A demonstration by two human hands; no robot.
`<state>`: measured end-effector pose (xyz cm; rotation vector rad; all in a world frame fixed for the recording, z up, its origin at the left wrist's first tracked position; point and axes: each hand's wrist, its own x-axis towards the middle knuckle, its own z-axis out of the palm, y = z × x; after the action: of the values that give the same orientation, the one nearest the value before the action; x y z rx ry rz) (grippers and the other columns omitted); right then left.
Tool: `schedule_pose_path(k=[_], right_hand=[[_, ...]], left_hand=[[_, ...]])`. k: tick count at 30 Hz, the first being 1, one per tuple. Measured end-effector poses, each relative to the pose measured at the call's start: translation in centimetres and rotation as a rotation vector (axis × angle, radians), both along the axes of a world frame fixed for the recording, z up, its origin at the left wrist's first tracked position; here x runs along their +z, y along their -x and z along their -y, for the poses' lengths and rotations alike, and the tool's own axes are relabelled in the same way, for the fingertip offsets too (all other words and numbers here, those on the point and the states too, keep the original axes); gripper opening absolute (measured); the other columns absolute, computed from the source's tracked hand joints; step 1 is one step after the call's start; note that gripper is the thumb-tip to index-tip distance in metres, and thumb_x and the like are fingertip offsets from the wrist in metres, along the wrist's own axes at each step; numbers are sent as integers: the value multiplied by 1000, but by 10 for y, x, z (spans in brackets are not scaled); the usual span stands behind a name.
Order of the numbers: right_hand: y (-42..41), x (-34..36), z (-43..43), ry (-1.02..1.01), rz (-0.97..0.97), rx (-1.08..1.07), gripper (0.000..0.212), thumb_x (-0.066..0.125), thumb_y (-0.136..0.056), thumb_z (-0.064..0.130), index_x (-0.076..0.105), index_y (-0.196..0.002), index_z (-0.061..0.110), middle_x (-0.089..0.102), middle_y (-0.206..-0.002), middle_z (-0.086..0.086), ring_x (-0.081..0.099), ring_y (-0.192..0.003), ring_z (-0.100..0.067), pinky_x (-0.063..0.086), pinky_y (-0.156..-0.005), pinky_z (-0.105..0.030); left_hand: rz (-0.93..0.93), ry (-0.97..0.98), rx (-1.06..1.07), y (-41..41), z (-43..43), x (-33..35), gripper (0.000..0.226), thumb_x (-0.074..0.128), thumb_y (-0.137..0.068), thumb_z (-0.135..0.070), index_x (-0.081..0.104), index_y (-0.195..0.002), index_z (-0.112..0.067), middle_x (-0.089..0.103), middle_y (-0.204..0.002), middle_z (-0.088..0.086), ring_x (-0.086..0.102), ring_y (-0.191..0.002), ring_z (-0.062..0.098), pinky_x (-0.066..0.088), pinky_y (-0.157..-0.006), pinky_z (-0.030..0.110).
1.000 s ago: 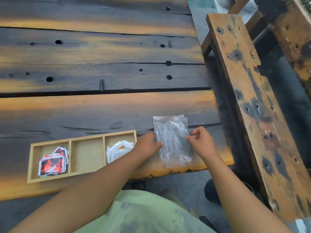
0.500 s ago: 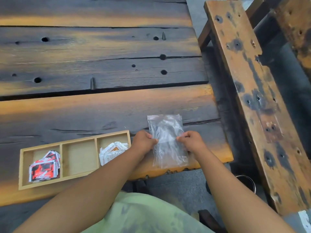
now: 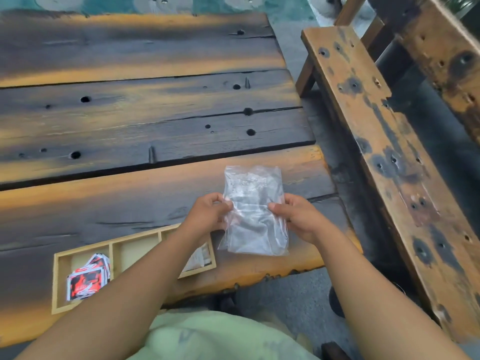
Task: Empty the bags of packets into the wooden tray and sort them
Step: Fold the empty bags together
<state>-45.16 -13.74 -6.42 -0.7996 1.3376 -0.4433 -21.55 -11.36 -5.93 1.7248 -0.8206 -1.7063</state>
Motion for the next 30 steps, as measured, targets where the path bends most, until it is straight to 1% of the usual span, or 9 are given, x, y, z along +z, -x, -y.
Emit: schedule_pose_path(k=[3,7,12,18,20,23,26,28,30], right_hand=[[-24,23,8,60,72,64,31,66,-93,9,59,-122,0,70,-117,-20,68,-104,-35,55,-93,-48],[-65,57,14,146,101,126,33,66,-93,10,60,-124,3,71,-112,-16,69,-96,-29,58,-82,-43],[-123,97,9,234,38,200,27,59,-98,10,59,-119,-6,67,-101,-16,63,-87,-26,56,-70,-30],[-179,144,-9,341,6,251,35,59,-99,18,54,-116,-12,61,-94,-19,58,-84,-31,51,-74,-39],[-189,157,-16,386,31,230,34,62,-96,19,55,-109,-11,57,-91,-19,53,-81,-31,48,-71,-38],[-212,180,-32,436,94,192,20,65,-90,23,61,-96,4,55,-92,-18,50,-84,-34,45,-77,-43],[-221,198,-40,493,130,162,18,57,-99,14,60,-105,-2,60,-96,-20,55,-88,-35,48,-80,-45],[-226,210,-45,532,168,108,19,50,-102,9,62,-114,0,67,-98,-16,62,-85,-31,52,-76,-40],[-228,222,-47,557,231,66,22,47,-102,6,67,-112,8,71,-98,-10,68,-82,-23,54,-72,-36]], left_hand=[[34,89,-15,-30,-2,26,21,63,-95,-14,54,-77,-12,56,-68,9,48,-46,13,45,-44,23],[32,211,-19,-73,-12,58,23,62,-96,-13,54,-75,-15,60,-70,7,53,-51,11,53,-53,29],[113,334,-28,-132,-31,89,18,62,-96,-14,55,-79,-11,55,-62,4,53,-53,15,57,-58,35],[94,444,21,-187,-56,118,13,57,-97,-10,54,-85,-12,48,-63,12,49,-49,20,48,-46,26],[23,469,56,-196,-58,126,10,56,-98,-9,52,-89,-13,43,-67,11,43,-49,17,44,-43,24],[-124,499,121,-216,-73,147,8,55,-98,-6,54,-98,-14,42,-67,9,40,-48,12,39,-41,19],[-268,507,182,-222,-74,163,13,53,-99,-3,57,-106,-13,52,-69,4,45,-45,7,37,-41,16],[-369,521,188,-229,-73,174,16,55,-98,-6,63,-110,-14,60,-79,10,52,-57,14,44,-51,24],[-456,531,188,-232,-70,186,19,55,-97,-7,68,-107,-18,61,-94,16,56,-72,23,48,-63,35]])
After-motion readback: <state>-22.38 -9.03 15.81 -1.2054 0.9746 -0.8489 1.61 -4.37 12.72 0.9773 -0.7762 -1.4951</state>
